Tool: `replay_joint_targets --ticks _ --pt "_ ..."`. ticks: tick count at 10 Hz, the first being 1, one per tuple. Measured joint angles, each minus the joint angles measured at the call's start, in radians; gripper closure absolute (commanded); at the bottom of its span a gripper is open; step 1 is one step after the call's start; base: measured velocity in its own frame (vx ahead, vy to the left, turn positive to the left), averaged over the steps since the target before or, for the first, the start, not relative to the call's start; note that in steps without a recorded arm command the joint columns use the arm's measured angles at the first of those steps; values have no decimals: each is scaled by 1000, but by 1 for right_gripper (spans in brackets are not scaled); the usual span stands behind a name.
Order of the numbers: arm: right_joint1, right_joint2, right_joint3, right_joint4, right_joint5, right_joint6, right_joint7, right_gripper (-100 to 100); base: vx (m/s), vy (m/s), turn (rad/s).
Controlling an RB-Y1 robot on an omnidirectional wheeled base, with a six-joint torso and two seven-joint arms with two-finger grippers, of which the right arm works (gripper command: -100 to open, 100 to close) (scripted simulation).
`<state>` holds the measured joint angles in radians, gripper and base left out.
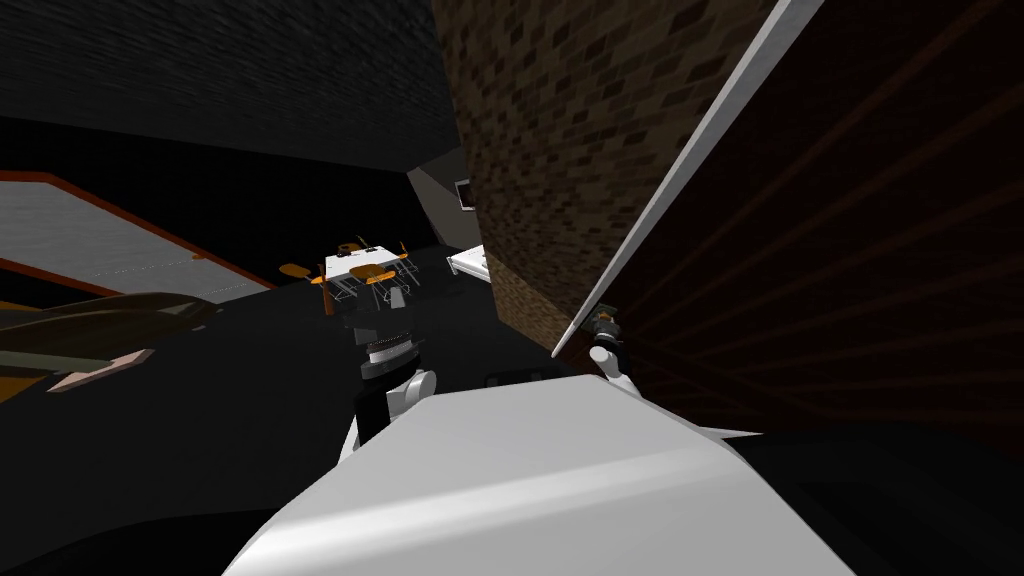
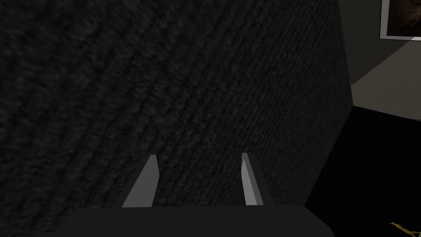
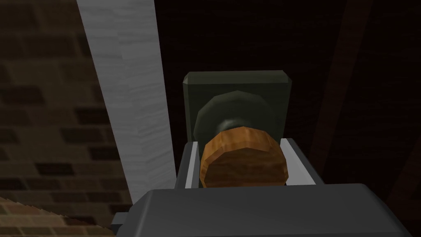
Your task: Pull the door open
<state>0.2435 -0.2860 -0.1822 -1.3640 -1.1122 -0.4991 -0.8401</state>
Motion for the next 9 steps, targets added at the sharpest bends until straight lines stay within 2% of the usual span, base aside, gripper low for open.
replay_joint_targets --ticks 3,7,9 --pt "-4 -10 19 -5 6 -1 -13 100 -197 -17 69" --pt "6 -11 67 -39 11 28 -21 100 -229 -2 68" --pt "14 -17 94 -58 17 34 -31 100 -237 22 60"
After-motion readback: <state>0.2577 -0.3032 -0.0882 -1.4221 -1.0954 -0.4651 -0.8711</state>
